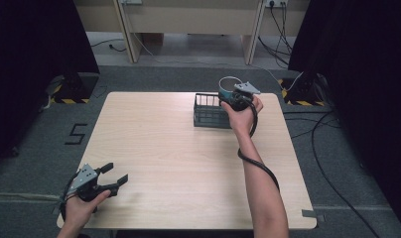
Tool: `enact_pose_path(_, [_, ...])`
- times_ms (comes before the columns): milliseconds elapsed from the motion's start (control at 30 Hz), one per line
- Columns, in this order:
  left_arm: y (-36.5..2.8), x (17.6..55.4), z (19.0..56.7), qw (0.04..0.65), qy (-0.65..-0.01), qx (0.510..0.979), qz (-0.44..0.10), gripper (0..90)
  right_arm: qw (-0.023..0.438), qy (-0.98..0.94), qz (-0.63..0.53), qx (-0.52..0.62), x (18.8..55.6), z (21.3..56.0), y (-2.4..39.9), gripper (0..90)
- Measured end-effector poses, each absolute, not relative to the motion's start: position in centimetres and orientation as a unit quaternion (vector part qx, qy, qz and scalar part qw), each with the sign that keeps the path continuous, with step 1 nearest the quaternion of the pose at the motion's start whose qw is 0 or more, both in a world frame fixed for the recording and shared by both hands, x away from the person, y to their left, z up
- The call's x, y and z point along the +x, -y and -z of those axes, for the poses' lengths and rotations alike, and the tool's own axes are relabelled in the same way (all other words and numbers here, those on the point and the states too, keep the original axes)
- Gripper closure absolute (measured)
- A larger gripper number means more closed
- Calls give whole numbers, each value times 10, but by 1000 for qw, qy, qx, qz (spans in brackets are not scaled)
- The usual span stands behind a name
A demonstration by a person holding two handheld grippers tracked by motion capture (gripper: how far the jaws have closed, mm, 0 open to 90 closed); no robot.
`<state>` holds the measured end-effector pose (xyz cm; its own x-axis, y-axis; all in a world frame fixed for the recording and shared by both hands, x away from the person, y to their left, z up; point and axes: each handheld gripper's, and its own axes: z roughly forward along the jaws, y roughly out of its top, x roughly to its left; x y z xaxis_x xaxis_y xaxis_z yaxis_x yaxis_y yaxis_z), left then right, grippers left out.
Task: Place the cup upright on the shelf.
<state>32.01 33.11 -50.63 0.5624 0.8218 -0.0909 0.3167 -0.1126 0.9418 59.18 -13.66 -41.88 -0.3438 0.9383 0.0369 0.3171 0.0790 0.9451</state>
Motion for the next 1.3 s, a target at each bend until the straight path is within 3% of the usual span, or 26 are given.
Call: enact_pose_path(1300, [-331,320,506,532,-401,708,-235,208,301,-676,-453,497,595,451,125,150])
